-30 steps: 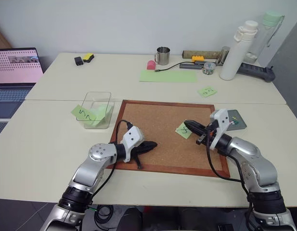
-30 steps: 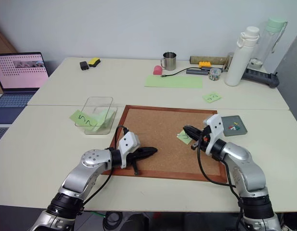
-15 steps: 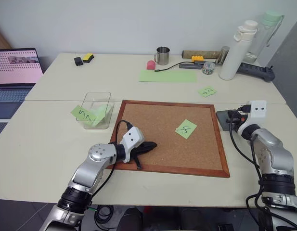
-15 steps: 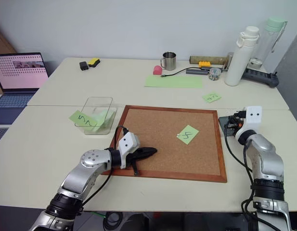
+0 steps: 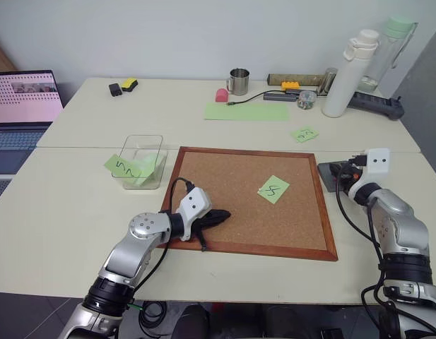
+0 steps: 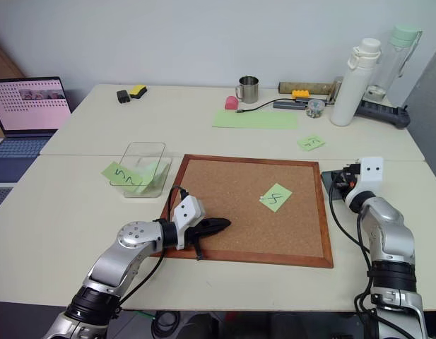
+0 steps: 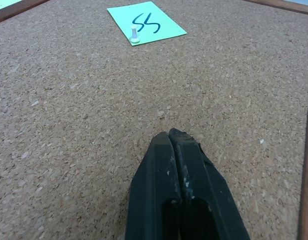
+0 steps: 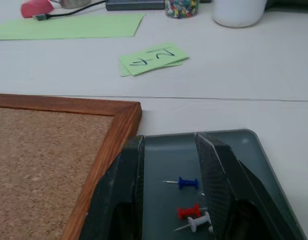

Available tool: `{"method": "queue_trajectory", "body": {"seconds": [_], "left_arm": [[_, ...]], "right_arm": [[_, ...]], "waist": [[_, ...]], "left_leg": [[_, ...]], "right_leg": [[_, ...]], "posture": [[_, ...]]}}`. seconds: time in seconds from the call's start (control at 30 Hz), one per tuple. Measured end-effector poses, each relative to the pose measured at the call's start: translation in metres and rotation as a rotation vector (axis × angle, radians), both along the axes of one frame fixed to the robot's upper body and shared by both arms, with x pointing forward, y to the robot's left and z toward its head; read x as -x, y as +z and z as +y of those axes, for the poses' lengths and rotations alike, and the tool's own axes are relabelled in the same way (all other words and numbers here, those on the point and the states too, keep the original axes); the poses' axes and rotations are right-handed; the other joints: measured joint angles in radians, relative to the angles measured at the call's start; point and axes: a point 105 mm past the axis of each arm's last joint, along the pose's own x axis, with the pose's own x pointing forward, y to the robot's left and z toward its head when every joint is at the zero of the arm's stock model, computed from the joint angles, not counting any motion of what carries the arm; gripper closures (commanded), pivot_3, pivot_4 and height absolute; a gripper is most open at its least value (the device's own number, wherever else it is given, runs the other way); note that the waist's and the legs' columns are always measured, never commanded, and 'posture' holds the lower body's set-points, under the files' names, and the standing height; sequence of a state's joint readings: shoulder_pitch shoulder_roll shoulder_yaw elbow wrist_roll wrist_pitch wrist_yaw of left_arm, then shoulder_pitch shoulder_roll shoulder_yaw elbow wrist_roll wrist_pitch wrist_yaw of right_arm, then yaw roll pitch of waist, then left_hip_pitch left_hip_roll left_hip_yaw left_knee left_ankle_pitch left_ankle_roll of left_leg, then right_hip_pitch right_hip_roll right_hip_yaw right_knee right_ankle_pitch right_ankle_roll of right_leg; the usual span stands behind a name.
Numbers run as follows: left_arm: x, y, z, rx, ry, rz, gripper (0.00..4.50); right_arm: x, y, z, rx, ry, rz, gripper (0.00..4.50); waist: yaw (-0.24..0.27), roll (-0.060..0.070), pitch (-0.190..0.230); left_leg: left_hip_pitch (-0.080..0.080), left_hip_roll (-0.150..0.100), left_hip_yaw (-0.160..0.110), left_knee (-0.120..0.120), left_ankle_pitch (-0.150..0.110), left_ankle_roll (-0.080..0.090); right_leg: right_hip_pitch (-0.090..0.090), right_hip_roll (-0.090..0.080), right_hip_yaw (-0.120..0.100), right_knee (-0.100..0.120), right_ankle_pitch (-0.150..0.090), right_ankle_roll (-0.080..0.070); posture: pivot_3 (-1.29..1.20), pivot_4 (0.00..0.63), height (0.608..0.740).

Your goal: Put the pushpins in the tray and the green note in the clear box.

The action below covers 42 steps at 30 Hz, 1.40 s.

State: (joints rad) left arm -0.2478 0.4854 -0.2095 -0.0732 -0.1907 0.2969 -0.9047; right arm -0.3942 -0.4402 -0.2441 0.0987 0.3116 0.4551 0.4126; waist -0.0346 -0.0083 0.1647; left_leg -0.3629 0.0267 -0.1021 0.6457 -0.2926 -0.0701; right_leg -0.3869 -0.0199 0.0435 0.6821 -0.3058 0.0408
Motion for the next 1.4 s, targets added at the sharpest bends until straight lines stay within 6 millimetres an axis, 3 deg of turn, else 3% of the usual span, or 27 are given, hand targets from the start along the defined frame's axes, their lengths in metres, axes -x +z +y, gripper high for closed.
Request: {"method": "queue_trajectory", "body": {"seconds": [0.03, 0.07, 0.1, 0.13, 0.27, 0.37, 0.63, 1.03, 1.33, 1.4], "left_arm": [[0.0, 0.0, 0.0, -0.001, 0.0, 0.0, 4.5], [0.0, 0.0, 0.0, -0.002, 0.0, 0.0, 4.5], [0.0, 0.0, 0.0, -0.002, 0.0, 0.0, 4.5], [0.0, 0.0, -0.001, -0.001, -0.002, 0.0, 4.5], [0.0, 0.0, -0.001, 0.0, -0.002, 0.001, 4.5], [0.0, 0.0, -0.001, 0.0, -0.002, 0.002, 4.5], [0.0, 0.0, 0.0, -0.001, 0.003, 0.001, 4.5], [0.002, 0.0, 0.0, 0.003, 0.018, -0.004, 4.5], [0.002, 0.0, 0.0, 0.001, 0.021, 0.001, 4.5], [0.002, 0.0, 0.0, 0.001, 0.021, 0.001, 4.5]], "right_arm": [[0.003, 0.002, 0.01, -0.003, 0.05, -0.012, 2.85], [0.009, 0.004, 0.035, -0.006, 0.162, -0.027, 2.85], [0.011, 0.004, 0.044, -0.004, 0.198, -0.028, 2.85], [0.018, 0.001, 0.067, -0.002, 0.304, -0.022, 2.85], [0.036, -0.006, 0.11, -0.008, 0.489, -0.001, 2.85], [0.043, -0.014, 0.128, -0.004, 0.557, 0.022, 2.85], [0.042, -0.039, 0.146, 0.047, 0.573, 0.109, 2.85], [0.03, -0.043, 0.154, 0.062, 0.555, 0.13, 2.85], [0.027, -0.041, 0.151, 0.066, 0.546, 0.123, 4.41], [0.027, -0.041, 0.151, 0.067, 0.544, 0.122, 4.47]], "waist": [[-0.001, 0.0, 0.0], [-0.002, 0.0, 0.0], [-0.002, 0.0, 0.0], [-0.001, 0.0, 0.0], [0.001, 0.0, 0.0], [0.001, 0.0, 0.0], [0.001, 0.0, 0.0], [0.0, 0.0, 0.0], [0.0, 0.0, 0.0], [0.0, 0.0, 0.0]], "left_leg": [[0.0, 0.0, 0.0, 0.0, 0.0, 0.0], [0.0, 0.0, -0.001, 0.0, 0.0, 0.0], [0.0, 0.0, -0.001, 0.0, 0.0, 0.0], [0.0, 0.0, -0.001, 0.0, 0.0, 0.0], [0.0, 0.0, -0.001, 0.001, 0.0, 0.0], [0.0, 0.0, -0.002, 0.0, 0.0, 0.0], [0.0, 0.0, -0.002, 0.0, 0.0, 0.0], [0.0, 0.0, -0.002, 0.0, 0.0, 0.0], [0.0, 0.0, -0.002, 0.0, 0.0, 0.0], [0.0, 0.0, -0.002, 0.0, 0.0, 0.0]], "right_leg": [[0.0, 0.0, 0.0, 0.0, 0.0, 0.0], [0.0, 0.0, 0.0, 0.0, 0.0, 0.0], [0.0, 0.0, 0.0, 0.0, 0.0, 0.0], [0.0, 0.0, 0.0, 0.0, 0.0, 0.0], [0.0, 0.0, -0.001, 0.0, 0.0, 0.0], [0.0, 0.0, -0.001, 0.0, 0.0, 0.0], [0.0, 0.0, -0.001, 0.0, 0.0, 0.0], [0.0, 0.0, -0.002, 0.0, 0.0, 0.0], [0.0, 0.0, -0.002, 0.0, 0.0, 0.0], [0.0, 0.0, -0.002, 0.0, 0.0, 0.0]], "posture": [[0.0, 0.15, 0.74], [0.0, 0.15, 0.74], [0.0, 0.15, 0.74], [0.0, 0.15, 0.74], [0.0, 0.15, 0.74], [0.0, 0.15, 0.74], [0.0, 0.15, 0.74], [0.0, 0.15, 0.74], [0.0, 0.15, 0.74], [0.0, 0.15, 0.74]]}}
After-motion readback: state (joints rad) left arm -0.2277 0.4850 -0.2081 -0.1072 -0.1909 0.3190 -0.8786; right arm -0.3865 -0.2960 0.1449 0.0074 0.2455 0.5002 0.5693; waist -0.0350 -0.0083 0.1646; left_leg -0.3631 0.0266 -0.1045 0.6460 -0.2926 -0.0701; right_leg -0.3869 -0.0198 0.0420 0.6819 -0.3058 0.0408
